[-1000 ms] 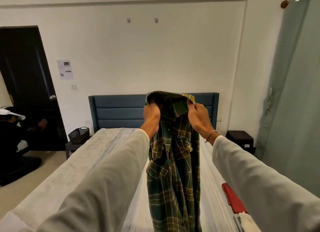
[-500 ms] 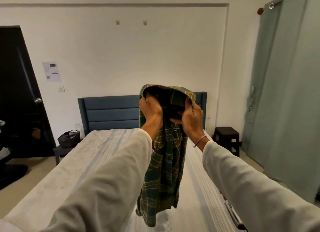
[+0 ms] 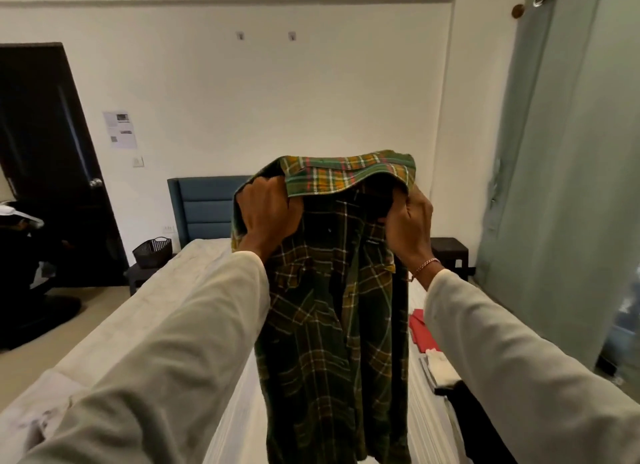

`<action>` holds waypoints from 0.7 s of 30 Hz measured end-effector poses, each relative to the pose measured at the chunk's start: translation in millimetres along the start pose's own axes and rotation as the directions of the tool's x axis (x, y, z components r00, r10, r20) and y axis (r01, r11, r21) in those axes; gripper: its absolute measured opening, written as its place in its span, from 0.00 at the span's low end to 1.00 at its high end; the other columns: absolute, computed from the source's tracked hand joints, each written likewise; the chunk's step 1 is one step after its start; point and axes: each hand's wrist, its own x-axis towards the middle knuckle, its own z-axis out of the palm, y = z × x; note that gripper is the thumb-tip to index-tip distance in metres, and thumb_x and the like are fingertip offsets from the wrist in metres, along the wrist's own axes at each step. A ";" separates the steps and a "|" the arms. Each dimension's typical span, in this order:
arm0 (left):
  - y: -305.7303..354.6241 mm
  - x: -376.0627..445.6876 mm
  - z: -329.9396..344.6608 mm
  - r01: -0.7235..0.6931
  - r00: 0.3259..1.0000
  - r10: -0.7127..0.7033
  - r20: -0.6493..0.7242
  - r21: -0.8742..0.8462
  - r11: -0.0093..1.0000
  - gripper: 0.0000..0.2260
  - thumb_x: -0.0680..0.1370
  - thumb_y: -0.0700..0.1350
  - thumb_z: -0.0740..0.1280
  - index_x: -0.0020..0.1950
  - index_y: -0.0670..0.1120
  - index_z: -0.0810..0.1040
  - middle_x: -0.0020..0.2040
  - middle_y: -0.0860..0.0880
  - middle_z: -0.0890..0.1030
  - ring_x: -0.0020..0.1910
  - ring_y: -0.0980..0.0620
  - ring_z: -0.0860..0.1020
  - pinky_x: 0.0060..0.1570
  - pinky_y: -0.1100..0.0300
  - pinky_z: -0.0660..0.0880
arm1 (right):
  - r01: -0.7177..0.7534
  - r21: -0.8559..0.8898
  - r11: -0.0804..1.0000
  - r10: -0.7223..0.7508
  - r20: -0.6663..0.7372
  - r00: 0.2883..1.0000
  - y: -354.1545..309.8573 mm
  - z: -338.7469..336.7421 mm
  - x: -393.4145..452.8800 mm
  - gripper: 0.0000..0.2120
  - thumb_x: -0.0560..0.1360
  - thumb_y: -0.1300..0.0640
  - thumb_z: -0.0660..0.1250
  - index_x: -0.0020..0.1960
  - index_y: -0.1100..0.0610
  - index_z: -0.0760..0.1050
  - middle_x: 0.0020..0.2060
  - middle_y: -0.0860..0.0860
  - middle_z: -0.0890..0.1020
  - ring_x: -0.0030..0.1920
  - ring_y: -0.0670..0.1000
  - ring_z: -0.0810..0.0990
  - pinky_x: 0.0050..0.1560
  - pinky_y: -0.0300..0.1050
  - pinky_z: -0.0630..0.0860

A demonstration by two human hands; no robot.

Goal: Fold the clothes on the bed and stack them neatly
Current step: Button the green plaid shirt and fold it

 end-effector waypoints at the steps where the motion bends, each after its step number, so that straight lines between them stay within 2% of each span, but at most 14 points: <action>1: 9.4 -4.5 -7.8 -0.018 1.000 0.016 0.023 0.059 0.998 0.21 0.77 0.53 0.58 0.29 0.44 0.75 0.29 0.41 0.80 0.25 0.38 0.77 0.33 0.59 0.63 | -0.016 -0.028 0.999 0.015 -0.047 0.999 -4.9 -11.5 -4.1 0.24 0.82 0.45 0.51 0.52 0.61 0.79 0.45 0.52 0.82 0.45 0.47 0.79 0.46 0.47 0.76; 3: 32.2 -16.5 -22.8 -0.055 0.998 0.052 0.024 0.145 0.988 0.24 0.78 0.56 0.57 0.28 0.44 0.75 0.27 0.42 0.78 0.23 0.41 0.76 0.33 0.60 0.62 | -0.069 -0.131 0.989 0.052 -0.133 0.990 -21.9 -34.1 -19.4 0.28 0.80 0.42 0.48 0.53 0.60 0.78 0.50 0.57 0.82 0.52 0.54 0.78 0.51 0.49 0.74; 5: 53.5 -25.3 -36.9 -0.062 0.998 0.064 -0.009 0.150 0.987 0.24 0.79 0.56 0.58 0.26 0.46 0.72 0.24 0.45 0.76 0.20 0.44 0.73 0.33 0.62 0.60 | -0.087 -0.227 0.970 0.054 -0.148 0.987 -35.4 -49.8 -37.1 0.27 0.81 0.42 0.48 0.60 0.59 0.78 0.60 0.58 0.80 0.63 0.59 0.74 0.63 0.52 0.72; 7: 69.4 -30.9 -47.3 -0.048 0.998 0.052 -0.031 0.128 0.991 0.21 0.78 0.54 0.59 0.26 0.49 0.68 0.23 0.46 0.74 0.19 0.46 0.72 0.33 0.63 0.59 | 0.019 -0.339 0.941 -0.058 -0.104 0.993 -46.9 -61.2 -54.2 0.26 0.82 0.45 0.49 0.67 0.58 0.76 0.68 0.58 0.76 0.73 0.64 0.67 0.73 0.59 0.63; 9: 77.2 -37.7 -52.3 -0.047 0.999 0.050 -0.021 0.100 0.994 0.18 0.76 0.49 0.62 0.26 0.49 0.68 0.23 0.45 0.75 0.19 0.44 0.73 0.34 0.67 0.56 | 0.132 -0.424 0.896 -0.162 -0.036 0.986 -49.8 -70.4 -64.7 0.26 0.82 0.47 0.49 0.70 0.58 0.75 0.74 0.60 0.71 0.76 0.66 0.62 0.78 0.62 0.54; 11: 80.5 -45.2 -53.7 -0.043 0.999 0.042 0.016 0.063 0.997 0.16 0.74 0.45 0.65 0.26 0.48 0.71 0.24 0.43 0.77 0.20 0.42 0.74 0.35 0.70 0.49 | 0.185 -0.477 0.859 -0.193 0.032 0.981 -43.2 -76.2 -71.6 0.25 0.83 0.48 0.50 0.73 0.59 0.72 0.76 0.64 0.66 0.77 0.67 0.60 0.79 0.65 0.48; 14: 85.1 -61.8 -45.2 -0.007 0.999 0.005 0.049 0.041 0.999 0.16 0.74 0.44 0.66 0.26 0.45 0.75 0.25 0.42 0.78 0.21 0.42 0.75 0.35 0.70 0.49 | 0.158 -0.580 0.799 -0.107 0.120 0.987 -23.7 -87.3 -80.1 0.29 0.82 0.43 0.46 0.77 0.54 0.66 0.79 0.63 0.60 0.79 0.68 0.54 0.77 0.61 0.41; 16: 83.8 -77.0 -36.6 0.003 0.998 -0.005 0.061 0.038 0.999 0.17 0.76 0.46 0.65 0.26 0.45 0.74 0.24 0.43 0.77 0.21 0.43 0.75 0.34 0.69 0.49 | 0.134 -0.606 0.784 -0.058 0.143 0.988 -12.5 -93.4 -90.0 0.31 0.82 0.40 0.45 0.78 0.53 0.65 0.80 0.63 0.57 0.78 0.71 0.51 0.75 0.64 0.45; 19: 70.9 -106.1 -17.5 0.056 0.995 -0.058 0.076 0.028 0.998 0.23 0.79 0.51 0.58 0.26 0.45 0.74 0.25 0.42 0.78 0.22 0.41 0.76 0.35 0.63 0.60 | 0.138 -0.638 0.758 -0.046 0.158 0.986 5.0 -98.6 -110.8 0.28 0.82 0.42 0.49 0.77 0.54 0.67 0.78 0.65 0.60 0.76 0.76 0.52 0.71 0.76 0.54; 21: 62.8 -125.3 -7.9 0.100 0.988 -0.103 0.114 0.035 0.994 0.24 0.79 0.53 0.55 0.26 0.45 0.74 0.25 0.41 0.78 0.23 0.41 0.77 0.37 0.58 0.65 | 0.155 -0.666 0.730 -0.045 0.180 0.983 19.3 -98.5 -122.3 0.26 0.82 0.44 0.51 0.75 0.55 0.69 0.77 0.65 0.63 0.75 0.76 0.55 0.70 0.77 0.56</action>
